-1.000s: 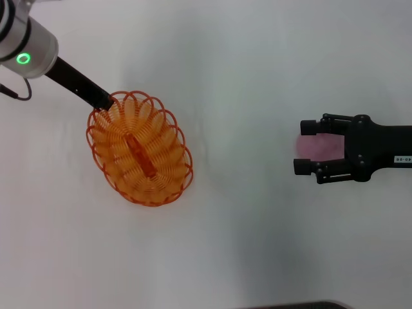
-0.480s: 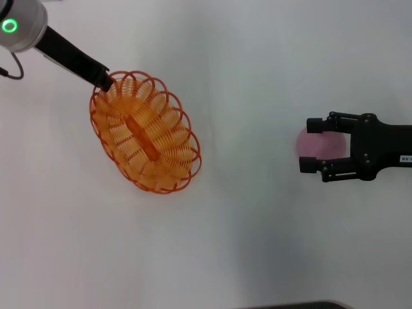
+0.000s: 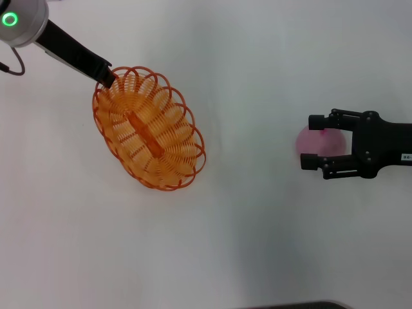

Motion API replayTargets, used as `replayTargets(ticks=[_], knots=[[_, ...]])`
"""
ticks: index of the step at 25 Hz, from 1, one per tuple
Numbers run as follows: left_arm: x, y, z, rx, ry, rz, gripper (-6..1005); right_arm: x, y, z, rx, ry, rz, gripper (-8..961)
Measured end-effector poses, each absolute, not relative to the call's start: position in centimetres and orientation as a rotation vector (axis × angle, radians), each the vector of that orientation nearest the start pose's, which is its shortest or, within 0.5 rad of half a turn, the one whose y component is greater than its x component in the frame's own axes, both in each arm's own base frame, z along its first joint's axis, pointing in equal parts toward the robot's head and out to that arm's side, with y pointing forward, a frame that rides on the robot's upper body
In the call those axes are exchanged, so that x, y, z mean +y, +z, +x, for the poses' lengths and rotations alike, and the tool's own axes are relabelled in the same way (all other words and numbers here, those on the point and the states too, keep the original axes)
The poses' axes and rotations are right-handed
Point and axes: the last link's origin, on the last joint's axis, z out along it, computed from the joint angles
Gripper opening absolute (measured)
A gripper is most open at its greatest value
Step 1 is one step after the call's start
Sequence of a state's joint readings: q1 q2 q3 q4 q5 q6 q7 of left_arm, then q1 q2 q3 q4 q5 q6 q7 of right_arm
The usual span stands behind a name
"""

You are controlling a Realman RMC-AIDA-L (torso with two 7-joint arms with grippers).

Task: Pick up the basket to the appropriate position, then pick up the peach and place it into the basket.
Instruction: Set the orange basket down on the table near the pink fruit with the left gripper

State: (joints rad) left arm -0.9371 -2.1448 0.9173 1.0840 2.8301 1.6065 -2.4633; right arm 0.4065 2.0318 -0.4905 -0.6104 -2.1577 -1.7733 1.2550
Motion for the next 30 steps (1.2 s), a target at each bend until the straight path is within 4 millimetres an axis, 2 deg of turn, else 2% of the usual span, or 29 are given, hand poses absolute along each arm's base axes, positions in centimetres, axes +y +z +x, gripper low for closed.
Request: replayTargets(ticks=[8, 14, 18, 30], knots=[[40.8, 1.5, -15.0, -1.125, 0.377, -2.511, 33, 26.8, 2.6, 31.4, 0.69, 0.78, -2.695, 941], [40.8, 1.3, -14.9, -1.28, 0.302, -2.443, 33, 27.1, 3.0, 31.7, 0.717, 0.81, -2.617, 941], [41.0, 1.6, -15.1, -1.417, 0.177, -2.376, 33, 27.2, 3.1, 31.8, 0.71, 0.818, -2.578, 941], [40.8, 1.5, -19.2, -1.777, -0.084, -2.047, 34, 28.1, 4.4, 31.2, 0.579, 0.907, -2.46, 941]])
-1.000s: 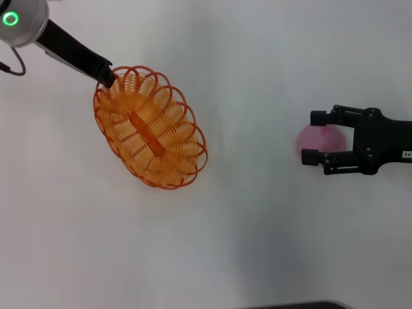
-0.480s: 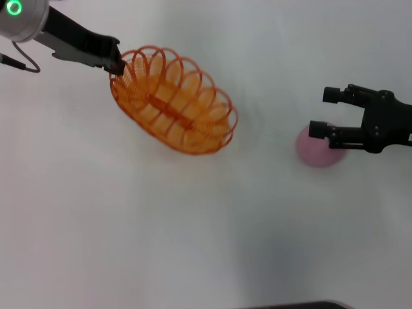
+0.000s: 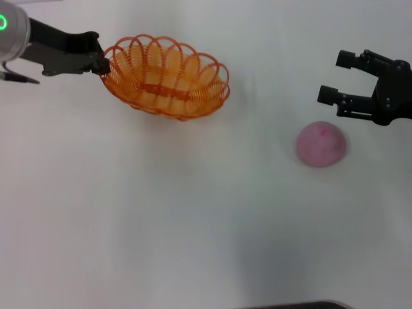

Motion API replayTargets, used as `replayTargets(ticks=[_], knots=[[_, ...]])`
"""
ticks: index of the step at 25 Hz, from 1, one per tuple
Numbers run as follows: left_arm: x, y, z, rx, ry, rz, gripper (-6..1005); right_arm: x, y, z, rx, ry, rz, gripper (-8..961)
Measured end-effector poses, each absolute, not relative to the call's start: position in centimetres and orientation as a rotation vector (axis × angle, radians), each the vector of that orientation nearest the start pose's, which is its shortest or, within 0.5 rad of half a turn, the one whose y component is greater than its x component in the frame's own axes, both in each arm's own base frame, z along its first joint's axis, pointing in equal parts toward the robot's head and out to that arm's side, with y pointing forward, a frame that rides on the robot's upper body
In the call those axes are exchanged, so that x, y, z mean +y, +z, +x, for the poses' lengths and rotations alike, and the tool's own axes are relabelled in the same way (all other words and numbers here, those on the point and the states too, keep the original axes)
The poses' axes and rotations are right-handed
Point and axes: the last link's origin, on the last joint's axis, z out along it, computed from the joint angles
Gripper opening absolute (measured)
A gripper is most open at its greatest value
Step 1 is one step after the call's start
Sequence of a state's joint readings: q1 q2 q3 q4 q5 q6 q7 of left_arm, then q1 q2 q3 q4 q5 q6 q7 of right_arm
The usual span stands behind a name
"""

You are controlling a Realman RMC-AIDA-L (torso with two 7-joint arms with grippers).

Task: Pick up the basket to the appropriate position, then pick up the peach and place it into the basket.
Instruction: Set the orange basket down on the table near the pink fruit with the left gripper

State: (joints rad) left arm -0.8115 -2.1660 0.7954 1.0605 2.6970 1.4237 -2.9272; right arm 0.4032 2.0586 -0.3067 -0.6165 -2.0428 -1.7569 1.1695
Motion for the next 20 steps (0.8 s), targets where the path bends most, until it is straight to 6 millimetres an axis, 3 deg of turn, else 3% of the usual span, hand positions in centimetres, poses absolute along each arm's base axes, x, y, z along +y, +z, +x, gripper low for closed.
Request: replayTargets(ticks=[5, 12, 20], knots=[[40.3, 1.0, -20.3, -1.871, -0.214, -1.993, 34, 28.7, 4.9, 30.7, 0.557, 0.928, -2.452, 941], [39.4, -0.4, -22.4, -1.978, -0.214, -1.921, 34, 29.0, 5.3, 30.8, 0.531, 0.912, -2.445, 940], [38.7, -0.5, -23.6, -2.031, -0.27, -1.875, 32, 29.0, 5.7, 30.7, 0.488, 0.914, -2.438, 940]])
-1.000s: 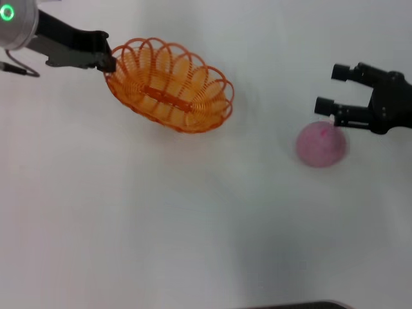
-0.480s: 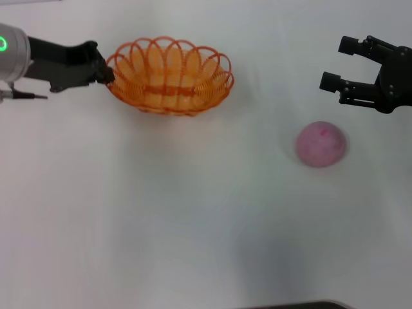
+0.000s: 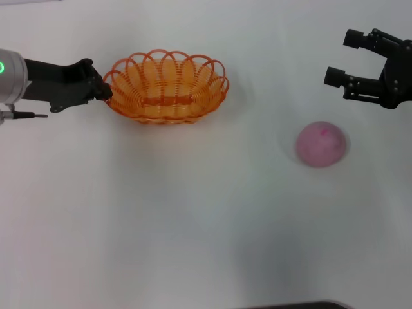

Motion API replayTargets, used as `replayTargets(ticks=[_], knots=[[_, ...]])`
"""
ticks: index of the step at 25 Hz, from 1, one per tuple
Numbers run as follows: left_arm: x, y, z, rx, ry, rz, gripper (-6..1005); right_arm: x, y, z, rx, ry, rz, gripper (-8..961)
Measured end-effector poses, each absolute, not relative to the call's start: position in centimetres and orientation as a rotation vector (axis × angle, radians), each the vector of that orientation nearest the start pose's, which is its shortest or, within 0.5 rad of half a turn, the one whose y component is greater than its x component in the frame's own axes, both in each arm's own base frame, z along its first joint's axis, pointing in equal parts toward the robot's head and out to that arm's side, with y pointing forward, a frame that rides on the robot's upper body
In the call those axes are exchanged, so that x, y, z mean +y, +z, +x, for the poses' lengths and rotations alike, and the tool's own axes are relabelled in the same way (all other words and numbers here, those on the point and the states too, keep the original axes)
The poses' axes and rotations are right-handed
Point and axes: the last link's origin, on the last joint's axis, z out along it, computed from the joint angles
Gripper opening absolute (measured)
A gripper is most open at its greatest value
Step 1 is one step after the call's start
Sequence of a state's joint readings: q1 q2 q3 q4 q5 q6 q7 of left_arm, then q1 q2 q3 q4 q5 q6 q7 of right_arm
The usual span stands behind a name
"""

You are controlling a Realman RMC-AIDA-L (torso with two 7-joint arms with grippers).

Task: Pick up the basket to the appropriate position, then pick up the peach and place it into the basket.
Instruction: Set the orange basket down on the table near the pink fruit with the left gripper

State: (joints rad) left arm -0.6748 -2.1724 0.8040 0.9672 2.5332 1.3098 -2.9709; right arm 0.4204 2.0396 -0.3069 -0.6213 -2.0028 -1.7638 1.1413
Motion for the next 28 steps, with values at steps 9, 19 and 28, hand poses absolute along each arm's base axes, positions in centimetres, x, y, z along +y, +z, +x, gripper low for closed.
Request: replayTargets(ticks=[9, 19, 28], knots=[[38.0, -0.5, -24.6, 2.593, 0.35, 2.31, 37, 29.2, 5.9, 30.6, 0.459, 0.923, -2.421, 940], [37.2, -0.2, -25.4, 2.592, 0.366, 2.286, 339, 29.5, 5.5, 30.2, 0.451, 0.929, -2.432, 940], [37.1, 0.2, -25.4, 2.541, 0.363, 2.353, 543, 29.6, 5.2, 30.3, 0.444, 0.907, -2.428, 940]])
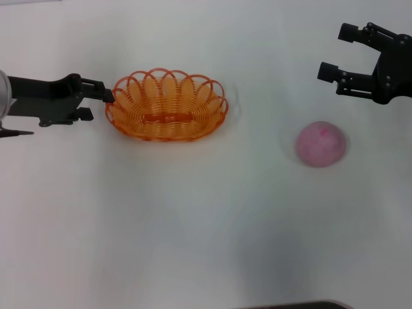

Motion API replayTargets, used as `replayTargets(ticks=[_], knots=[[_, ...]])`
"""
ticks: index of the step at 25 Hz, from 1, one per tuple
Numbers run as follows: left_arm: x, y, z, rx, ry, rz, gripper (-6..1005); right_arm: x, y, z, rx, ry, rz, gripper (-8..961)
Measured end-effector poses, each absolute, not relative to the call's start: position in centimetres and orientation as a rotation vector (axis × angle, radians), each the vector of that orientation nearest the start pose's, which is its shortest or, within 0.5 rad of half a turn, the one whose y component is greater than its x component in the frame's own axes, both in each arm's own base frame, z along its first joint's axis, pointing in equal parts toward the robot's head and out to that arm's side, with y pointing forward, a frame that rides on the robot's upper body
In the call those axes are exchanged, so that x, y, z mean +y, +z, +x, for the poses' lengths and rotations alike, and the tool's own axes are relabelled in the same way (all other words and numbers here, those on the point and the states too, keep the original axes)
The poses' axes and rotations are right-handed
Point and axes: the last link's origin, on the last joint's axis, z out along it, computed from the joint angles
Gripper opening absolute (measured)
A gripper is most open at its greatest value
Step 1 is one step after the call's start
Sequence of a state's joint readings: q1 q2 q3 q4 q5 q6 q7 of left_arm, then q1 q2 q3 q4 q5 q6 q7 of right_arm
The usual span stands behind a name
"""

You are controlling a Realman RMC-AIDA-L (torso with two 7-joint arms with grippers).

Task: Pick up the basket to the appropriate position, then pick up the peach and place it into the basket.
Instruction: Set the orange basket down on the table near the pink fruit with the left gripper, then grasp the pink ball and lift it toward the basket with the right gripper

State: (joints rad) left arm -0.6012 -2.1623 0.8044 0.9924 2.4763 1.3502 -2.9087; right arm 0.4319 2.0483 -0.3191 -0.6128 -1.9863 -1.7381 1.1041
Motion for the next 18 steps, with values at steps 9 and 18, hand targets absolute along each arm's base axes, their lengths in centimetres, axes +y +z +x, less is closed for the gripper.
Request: replayTargets(ticks=[9, 18], knots=[[37.1, 1.4, -23.6, 2.255, 0.465, 2.574, 594, 30.3, 4.9, 30.4, 0.487, 0.9, -2.391, 939], [35.7, 2.8, -22.3, 1.74, 0.474, 2.887, 597, 31.1, 5.2, 29.6, 0.605, 0.966, -2.387, 939]])
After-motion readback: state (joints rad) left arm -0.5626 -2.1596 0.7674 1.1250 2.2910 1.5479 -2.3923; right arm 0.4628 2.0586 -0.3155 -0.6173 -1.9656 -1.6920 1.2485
